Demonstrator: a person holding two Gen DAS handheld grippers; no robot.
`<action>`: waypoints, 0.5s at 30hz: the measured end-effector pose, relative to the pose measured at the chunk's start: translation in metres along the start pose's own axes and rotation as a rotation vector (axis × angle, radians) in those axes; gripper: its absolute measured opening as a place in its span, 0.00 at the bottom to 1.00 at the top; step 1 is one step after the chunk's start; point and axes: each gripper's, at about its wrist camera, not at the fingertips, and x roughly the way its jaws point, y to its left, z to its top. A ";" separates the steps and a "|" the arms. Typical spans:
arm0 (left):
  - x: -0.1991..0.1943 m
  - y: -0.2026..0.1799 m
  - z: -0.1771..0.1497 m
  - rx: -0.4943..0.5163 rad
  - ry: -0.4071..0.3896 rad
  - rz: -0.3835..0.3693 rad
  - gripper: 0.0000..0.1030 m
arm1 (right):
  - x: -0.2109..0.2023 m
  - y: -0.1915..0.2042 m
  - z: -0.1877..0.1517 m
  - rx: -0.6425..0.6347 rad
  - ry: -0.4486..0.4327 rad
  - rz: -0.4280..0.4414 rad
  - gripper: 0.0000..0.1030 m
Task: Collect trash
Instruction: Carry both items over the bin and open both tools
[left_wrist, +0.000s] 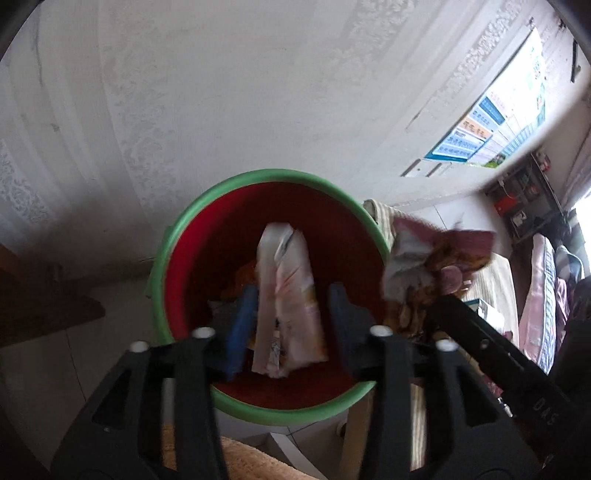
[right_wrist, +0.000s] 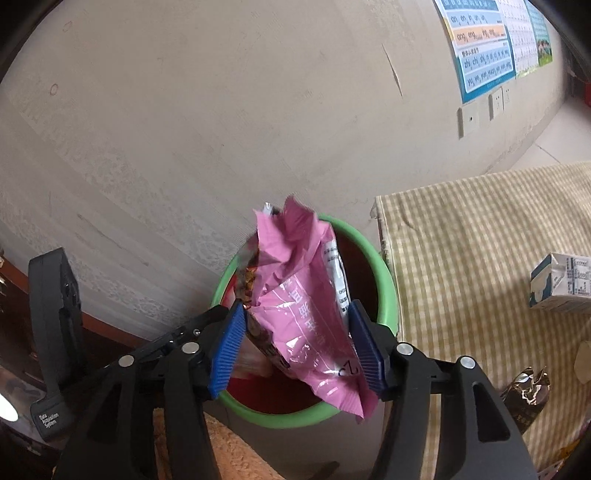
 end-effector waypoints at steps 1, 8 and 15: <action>-0.002 0.000 0.000 -0.004 -0.010 0.004 0.55 | 0.000 -0.001 0.000 0.008 0.000 0.005 0.62; -0.003 0.001 -0.001 0.001 -0.019 0.009 0.57 | -0.021 -0.006 -0.004 0.050 -0.034 0.022 0.64; -0.005 -0.004 -0.002 0.021 -0.035 0.025 0.57 | -0.074 -0.017 -0.022 0.029 -0.099 -0.045 0.64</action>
